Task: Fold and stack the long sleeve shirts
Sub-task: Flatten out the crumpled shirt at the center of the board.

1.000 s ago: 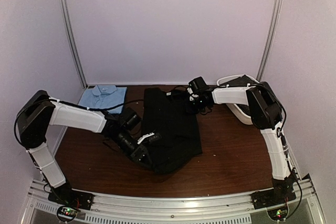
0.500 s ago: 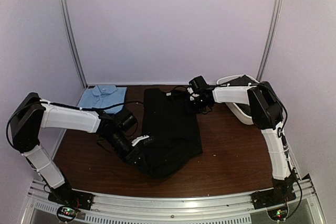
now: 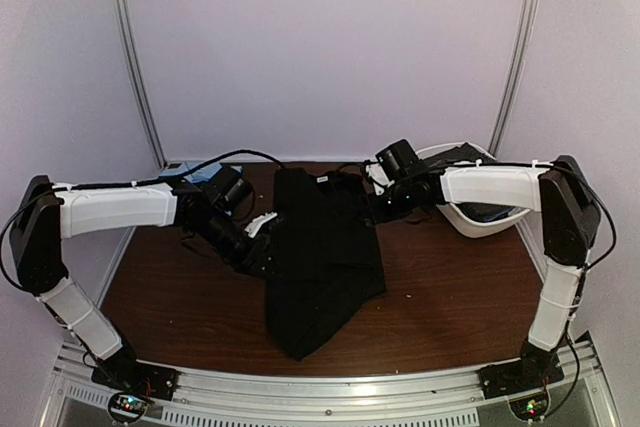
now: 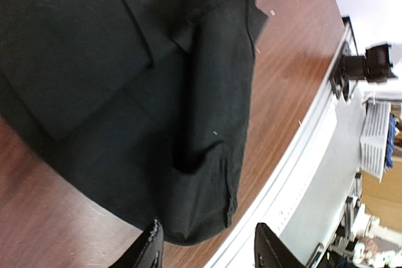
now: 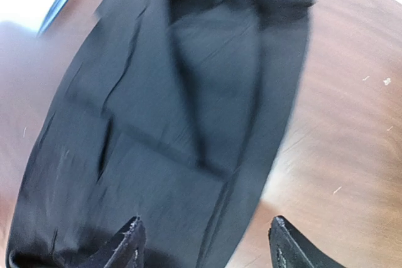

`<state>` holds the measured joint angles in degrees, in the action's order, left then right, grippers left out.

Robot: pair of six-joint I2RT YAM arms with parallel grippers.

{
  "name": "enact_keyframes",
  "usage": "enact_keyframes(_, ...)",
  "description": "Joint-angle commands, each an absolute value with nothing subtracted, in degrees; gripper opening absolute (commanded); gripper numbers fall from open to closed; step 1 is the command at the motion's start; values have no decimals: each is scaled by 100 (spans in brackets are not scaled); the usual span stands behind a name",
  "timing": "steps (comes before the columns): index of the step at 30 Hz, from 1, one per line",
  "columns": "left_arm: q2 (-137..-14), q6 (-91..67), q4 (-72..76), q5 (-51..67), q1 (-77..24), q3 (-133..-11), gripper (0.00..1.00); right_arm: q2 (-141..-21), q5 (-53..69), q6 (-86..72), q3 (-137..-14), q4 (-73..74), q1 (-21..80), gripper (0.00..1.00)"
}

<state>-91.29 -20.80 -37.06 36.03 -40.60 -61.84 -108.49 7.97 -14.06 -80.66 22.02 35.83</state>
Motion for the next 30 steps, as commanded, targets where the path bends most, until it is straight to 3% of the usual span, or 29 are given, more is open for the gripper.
enact_keyframes(1, -9328, -2412, -3427, 3270, -3821, -6512, 50, -10592, 879, -965, -7510, 2047, 4077, 71)
enact_keyframes(8, -9703, -2606, -3168, 3262, -3692, -6773, 49, -10811, 872, -534, -7458, 2136, 4635, 77)
enact_keyframes(30, -9822, -2805, -2685, 3242, -3610, -6412, 48, -10779, 896, -732, -7155, 2296, 5080, 78)
